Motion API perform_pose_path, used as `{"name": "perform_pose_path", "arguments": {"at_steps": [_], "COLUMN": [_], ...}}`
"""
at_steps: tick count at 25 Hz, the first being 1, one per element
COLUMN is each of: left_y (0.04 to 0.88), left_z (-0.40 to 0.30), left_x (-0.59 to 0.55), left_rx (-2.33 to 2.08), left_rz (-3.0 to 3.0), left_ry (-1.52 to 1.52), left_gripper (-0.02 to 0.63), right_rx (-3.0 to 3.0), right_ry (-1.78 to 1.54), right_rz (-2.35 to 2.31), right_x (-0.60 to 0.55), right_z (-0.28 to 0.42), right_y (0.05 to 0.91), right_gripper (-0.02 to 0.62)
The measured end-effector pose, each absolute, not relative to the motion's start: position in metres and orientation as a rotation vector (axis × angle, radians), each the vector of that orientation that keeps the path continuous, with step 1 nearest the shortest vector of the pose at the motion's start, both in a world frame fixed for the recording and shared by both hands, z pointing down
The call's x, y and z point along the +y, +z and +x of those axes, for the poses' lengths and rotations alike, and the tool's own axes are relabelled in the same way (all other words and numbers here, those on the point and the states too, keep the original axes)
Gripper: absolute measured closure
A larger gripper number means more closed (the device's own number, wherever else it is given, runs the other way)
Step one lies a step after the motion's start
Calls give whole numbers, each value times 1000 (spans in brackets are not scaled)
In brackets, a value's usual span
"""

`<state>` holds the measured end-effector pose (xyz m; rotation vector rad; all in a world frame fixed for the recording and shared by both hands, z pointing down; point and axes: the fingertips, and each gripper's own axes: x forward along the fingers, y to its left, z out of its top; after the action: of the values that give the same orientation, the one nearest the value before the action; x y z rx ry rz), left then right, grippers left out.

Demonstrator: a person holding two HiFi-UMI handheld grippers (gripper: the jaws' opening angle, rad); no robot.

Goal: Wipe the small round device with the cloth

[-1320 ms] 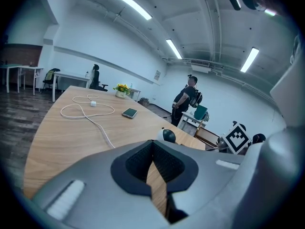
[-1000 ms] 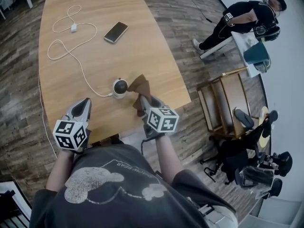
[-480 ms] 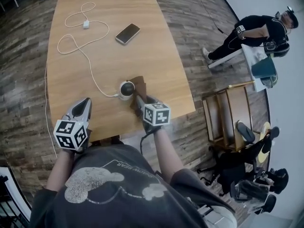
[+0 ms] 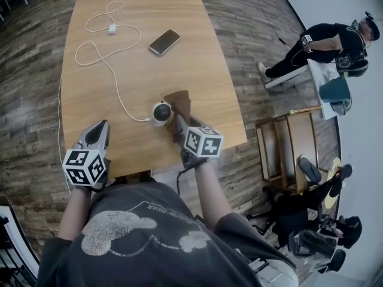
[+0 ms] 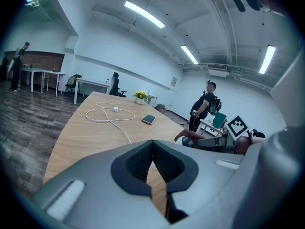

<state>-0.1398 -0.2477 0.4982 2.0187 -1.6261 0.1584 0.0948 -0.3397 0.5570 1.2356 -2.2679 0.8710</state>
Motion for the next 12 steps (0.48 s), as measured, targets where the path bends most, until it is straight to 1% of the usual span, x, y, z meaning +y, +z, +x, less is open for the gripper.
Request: {"name": "perform_pose_path", "arguments": {"at_steps": [6, 12], "left_y": [499, 497], "left_z": [-136, -136], "left_x": [-248, -249], "left_rx": [-1601, -1578], "left_rz": [2036, 2056], "left_ry": [149, 135], "left_gripper": [588, 588], "right_rx": [-2448, -2501], "right_ry": [762, 662], "right_rz": [1318, 1279], "right_x": [-357, -374], "right_z": [77, 57], "right_y": [474, 450], "right_gripper": [518, 518]}}
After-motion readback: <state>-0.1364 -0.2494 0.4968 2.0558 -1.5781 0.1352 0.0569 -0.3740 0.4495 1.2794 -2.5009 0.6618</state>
